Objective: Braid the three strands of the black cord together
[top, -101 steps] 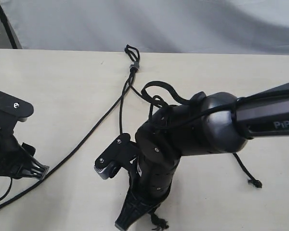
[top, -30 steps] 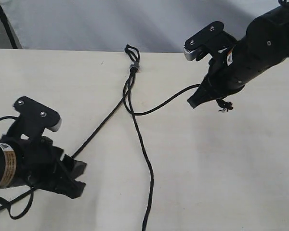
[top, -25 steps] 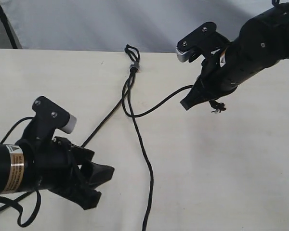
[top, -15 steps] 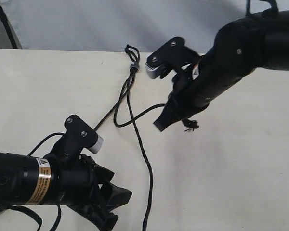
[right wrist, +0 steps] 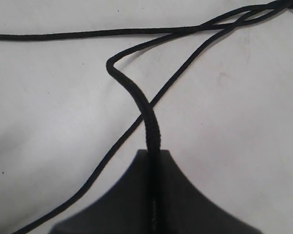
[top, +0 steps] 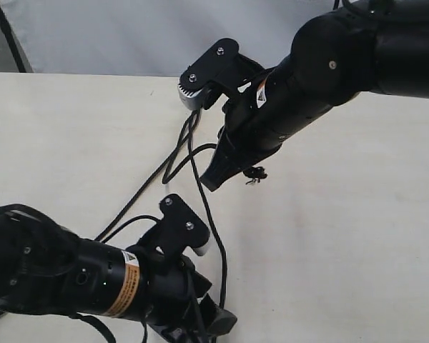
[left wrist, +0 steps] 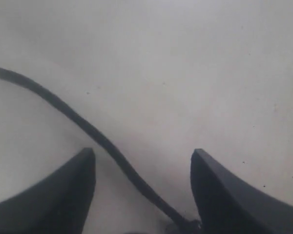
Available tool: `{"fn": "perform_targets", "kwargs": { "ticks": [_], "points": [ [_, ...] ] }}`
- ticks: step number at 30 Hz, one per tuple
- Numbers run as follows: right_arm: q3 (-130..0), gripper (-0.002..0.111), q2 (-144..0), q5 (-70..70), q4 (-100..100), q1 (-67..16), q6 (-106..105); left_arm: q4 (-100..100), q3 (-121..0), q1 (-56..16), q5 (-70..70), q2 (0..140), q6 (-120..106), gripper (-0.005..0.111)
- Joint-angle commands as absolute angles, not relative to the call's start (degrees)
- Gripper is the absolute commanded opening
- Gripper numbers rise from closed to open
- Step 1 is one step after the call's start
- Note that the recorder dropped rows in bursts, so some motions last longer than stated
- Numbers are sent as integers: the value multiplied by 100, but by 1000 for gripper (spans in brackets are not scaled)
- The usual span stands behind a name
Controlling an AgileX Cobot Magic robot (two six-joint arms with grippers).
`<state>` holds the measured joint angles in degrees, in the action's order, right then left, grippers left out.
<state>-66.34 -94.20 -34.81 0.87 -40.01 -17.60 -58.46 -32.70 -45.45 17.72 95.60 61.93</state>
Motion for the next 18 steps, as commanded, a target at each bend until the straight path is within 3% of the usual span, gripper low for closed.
{"fn": "perform_targets", "kwargs": {
  "ticks": [1, 9, 18],
  "points": [
    [-6661, -1, -9381, -3504, 413, -4007, -1696, -5832, -3415, -4605, 1850, 9871, 6165, 45],
    [-6661, -1, -9381, -3504, 769, -4007, -1420, -5832, -3431, -4605, 2101, 10235, 6165, 0],
    [-6661, -1, -9381, -3569, 938, -3887, -1386, -5832, -3357, -4605, 1012, 10364, 6491, 0]
  ]
}}
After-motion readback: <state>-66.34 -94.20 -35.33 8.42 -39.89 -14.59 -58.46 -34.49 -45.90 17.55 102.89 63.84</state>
